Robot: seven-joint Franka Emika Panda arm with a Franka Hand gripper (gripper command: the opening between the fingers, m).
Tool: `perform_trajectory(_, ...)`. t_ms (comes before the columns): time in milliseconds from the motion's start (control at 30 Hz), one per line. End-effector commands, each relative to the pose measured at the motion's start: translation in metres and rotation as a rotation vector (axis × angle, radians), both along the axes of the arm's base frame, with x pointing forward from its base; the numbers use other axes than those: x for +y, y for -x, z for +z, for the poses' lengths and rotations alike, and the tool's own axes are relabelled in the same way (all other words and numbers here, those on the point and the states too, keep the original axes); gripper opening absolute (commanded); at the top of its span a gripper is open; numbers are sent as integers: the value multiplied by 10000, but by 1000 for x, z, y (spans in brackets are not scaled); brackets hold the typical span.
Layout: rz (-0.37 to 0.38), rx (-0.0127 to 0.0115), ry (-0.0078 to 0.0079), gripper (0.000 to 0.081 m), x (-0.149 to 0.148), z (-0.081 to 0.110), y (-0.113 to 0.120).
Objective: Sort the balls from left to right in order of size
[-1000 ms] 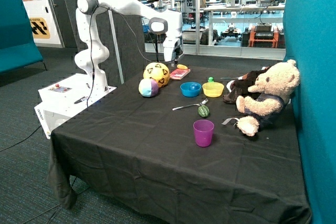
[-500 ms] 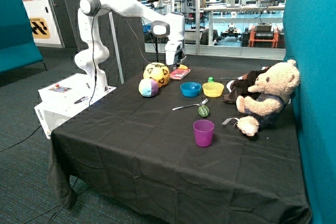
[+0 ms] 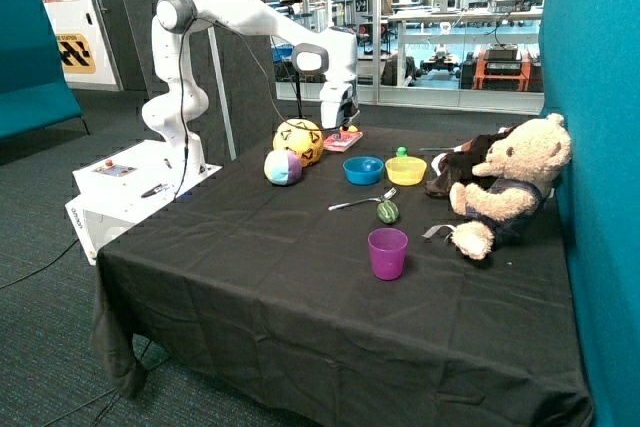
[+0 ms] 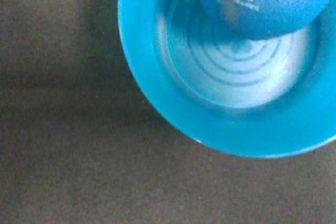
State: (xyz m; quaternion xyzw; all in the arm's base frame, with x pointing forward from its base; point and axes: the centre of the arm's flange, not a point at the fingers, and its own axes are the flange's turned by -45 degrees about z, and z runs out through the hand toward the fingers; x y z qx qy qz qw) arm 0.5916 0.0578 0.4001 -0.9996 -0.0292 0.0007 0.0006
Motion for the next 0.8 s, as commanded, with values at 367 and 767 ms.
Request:
perform_trajectory(367, -57, -14, 12, 652, 5, -16, -24)
perform_trajectory(767, -202, -14, 12, 457, 5, -19, -36)
